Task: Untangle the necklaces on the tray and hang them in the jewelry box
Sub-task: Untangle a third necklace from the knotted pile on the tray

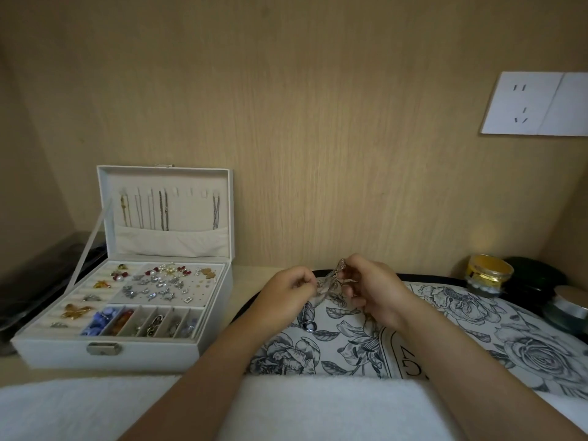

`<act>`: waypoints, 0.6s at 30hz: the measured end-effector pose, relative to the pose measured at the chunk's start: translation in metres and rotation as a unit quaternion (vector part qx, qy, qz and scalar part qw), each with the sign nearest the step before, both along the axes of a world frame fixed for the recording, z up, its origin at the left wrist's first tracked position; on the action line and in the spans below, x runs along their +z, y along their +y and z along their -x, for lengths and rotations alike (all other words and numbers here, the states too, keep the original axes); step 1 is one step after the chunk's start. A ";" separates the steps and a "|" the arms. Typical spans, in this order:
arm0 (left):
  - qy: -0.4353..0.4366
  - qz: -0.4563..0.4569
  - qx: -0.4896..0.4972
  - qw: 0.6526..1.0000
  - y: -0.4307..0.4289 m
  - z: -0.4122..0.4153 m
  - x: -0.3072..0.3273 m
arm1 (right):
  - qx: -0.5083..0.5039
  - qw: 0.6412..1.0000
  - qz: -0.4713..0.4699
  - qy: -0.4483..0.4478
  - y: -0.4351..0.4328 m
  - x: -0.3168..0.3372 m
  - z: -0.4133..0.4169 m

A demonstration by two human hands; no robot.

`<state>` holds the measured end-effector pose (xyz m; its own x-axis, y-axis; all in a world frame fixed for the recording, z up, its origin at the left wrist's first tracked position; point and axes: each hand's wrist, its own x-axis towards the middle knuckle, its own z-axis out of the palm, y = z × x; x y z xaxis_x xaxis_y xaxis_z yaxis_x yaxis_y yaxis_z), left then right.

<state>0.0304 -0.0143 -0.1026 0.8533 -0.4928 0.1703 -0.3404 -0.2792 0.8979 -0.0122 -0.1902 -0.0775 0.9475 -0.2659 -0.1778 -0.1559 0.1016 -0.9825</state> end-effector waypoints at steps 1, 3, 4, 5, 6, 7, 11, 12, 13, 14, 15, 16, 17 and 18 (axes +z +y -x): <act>-0.023 -0.009 0.006 1.000 -0.001 0.001 0.000 | 0.018 1.000 0.012 -0.005 0.001 -0.001 -0.001; -0.061 0.000 0.040 0.997 -0.004 0.002 -0.001 | 0.050 0.996 0.066 -0.016 0.004 -0.003 0.000; -0.071 0.016 0.053 0.996 -0.006 0.002 -0.002 | 0.066 0.993 0.096 -0.022 0.006 -0.003 0.001; -0.072 0.034 0.058 0.995 -0.007 0.003 -0.003 | 0.079 0.989 0.118 -0.030 0.007 -0.004 0.003; -0.060 0.048 0.052 0.996 -0.008 0.003 -0.002 | 0.088 0.987 0.131 -0.040 0.008 -0.004 0.004; -0.045 0.060 0.046 0.996 -0.009 0.003 -0.001 | 0.090 0.985 0.139 -0.052 0.010 -0.004 0.005; -0.010 0.058 0.053 0.997 -0.007 -0.003 -0.001 | 0.088 0.972 0.200 -0.090 0.010 -0.007 0.002; -0.007 0.039 0.051 0.998 -0.006 -0.004 0.000 | 0.091 0.967 0.220 -0.093 0.010 -0.008 0.002; -0.005 0.022 0.046 0.999 -0.006 -0.005 0.000 | 0.095 0.963 0.234 -0.095 0.010 -0.009 0.001; -0.006 0.009 0.046 0.999 -0.006 -0.006 0.000 | 0.097 0.961 0.241 -0.099 0.010 -0.010 0.001; -0.008 0.003 0.049 0.999 -0.005 -0.007 0.001 | 0.097 0.960 0.242 -0.103 0.011 -0.009 0.001; -0.008 0.003 0.054 0.999 -0.005 -0.008 0.002 | 0.095 0.959 0.242 -0.110 0.011 -0.009 0.001; -0.005 0.005 0.056 0.998 -0.005 -0.008 0.003 | 0.091 0.958 0.246 -0.119 0.012 -0.008 0.001; 0.002 0.005 0.056 0.998 -0.005 -0.008 0.004 | 0.089 0.954 0.255 -0.129 0.012 -0.007 0.001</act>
<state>0.0385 -0.0192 -0.0982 0.9037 -0.3925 0.1712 -0.3040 -0.3064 0.9020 -0.0136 -0.1780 -0.0850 0.9803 -0.0869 0.1771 0.1274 -0.4062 -0.9049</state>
